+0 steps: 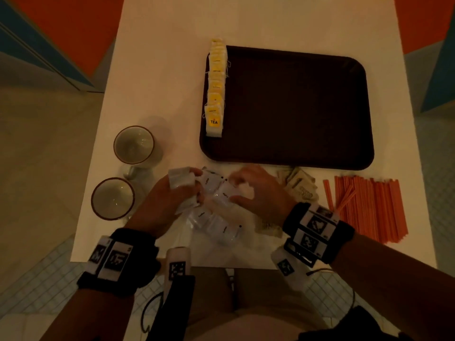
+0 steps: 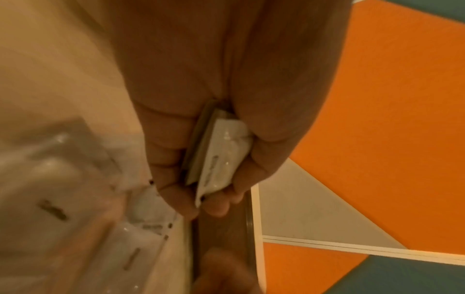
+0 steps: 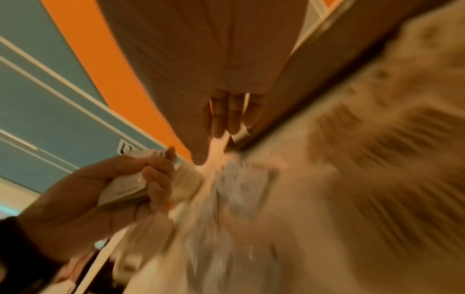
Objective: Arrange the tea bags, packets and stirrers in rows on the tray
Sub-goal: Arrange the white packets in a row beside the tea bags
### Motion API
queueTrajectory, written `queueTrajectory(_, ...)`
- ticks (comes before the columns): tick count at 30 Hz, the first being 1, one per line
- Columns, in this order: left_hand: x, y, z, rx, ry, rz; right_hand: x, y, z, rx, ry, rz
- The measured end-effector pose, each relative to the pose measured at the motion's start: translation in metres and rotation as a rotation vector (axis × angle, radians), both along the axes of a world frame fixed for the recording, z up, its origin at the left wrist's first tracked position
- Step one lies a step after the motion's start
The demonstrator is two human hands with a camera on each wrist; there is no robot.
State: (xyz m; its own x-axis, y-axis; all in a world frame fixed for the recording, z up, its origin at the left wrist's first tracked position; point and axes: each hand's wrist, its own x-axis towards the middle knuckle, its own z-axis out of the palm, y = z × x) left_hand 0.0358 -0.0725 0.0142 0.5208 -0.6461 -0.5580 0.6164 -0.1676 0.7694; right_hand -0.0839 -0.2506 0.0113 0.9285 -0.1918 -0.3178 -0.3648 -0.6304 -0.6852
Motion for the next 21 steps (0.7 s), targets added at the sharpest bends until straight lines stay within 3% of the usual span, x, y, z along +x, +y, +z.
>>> queueTrajectory(6,-0.014,0.021,-0.015,0.126,-0.125,-0.013,-0.017,0.048,-0.024,-0.039,0.293,0.234)
queueTrajectory(9,-0.019,0.022,-0.022,0.156,-0.187,0.016,-0.015,0.057,-0.027,-0.110,0.262,0.247)
queueTrajectory(18,-0.036,0.024,-0.038,0.211,-0.251,0.105,-0.012,0.064,-0.042,0.001,0.260,0.121)
queueTrajectory(21,-0.038,0.028,-0.041,0.186,-0.229,0.103,-0.014,0.070,-0.048,-0.057,0.202,0.087)
